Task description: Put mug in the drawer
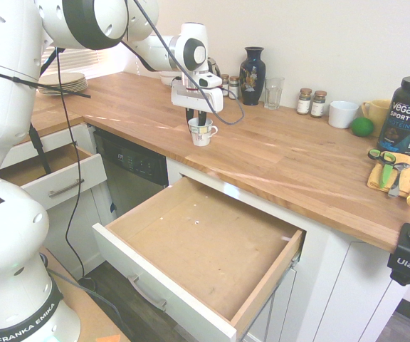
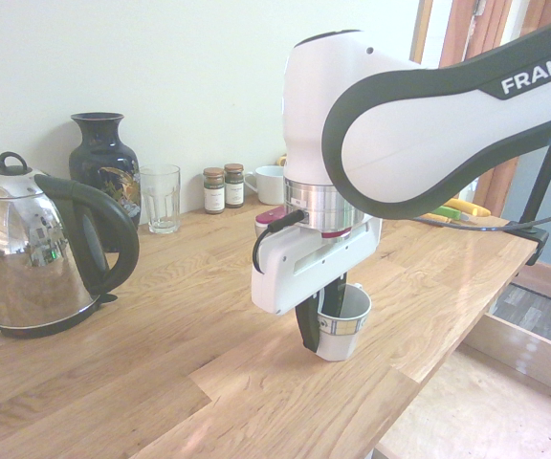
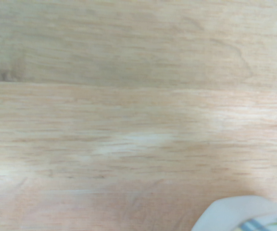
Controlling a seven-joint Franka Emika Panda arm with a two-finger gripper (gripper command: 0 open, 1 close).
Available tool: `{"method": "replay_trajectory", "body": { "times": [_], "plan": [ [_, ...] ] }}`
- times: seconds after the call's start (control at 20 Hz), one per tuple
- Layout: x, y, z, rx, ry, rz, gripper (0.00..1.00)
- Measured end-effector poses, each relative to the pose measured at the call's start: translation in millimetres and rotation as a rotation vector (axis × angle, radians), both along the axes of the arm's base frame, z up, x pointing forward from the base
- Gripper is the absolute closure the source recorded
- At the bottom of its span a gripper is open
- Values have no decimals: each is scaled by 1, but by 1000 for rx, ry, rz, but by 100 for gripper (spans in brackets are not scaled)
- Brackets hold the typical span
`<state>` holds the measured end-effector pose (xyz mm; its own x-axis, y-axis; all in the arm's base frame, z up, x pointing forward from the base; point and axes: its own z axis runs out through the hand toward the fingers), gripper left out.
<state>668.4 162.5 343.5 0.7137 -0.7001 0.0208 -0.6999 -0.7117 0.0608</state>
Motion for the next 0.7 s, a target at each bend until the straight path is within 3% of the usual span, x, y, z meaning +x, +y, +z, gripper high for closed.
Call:
{"method": "replay_trajectory", "body": {
  "times": [0.7],
  "plan": [
    [0, -4, -5, -2, 7, -8, 100]
  ]
}}
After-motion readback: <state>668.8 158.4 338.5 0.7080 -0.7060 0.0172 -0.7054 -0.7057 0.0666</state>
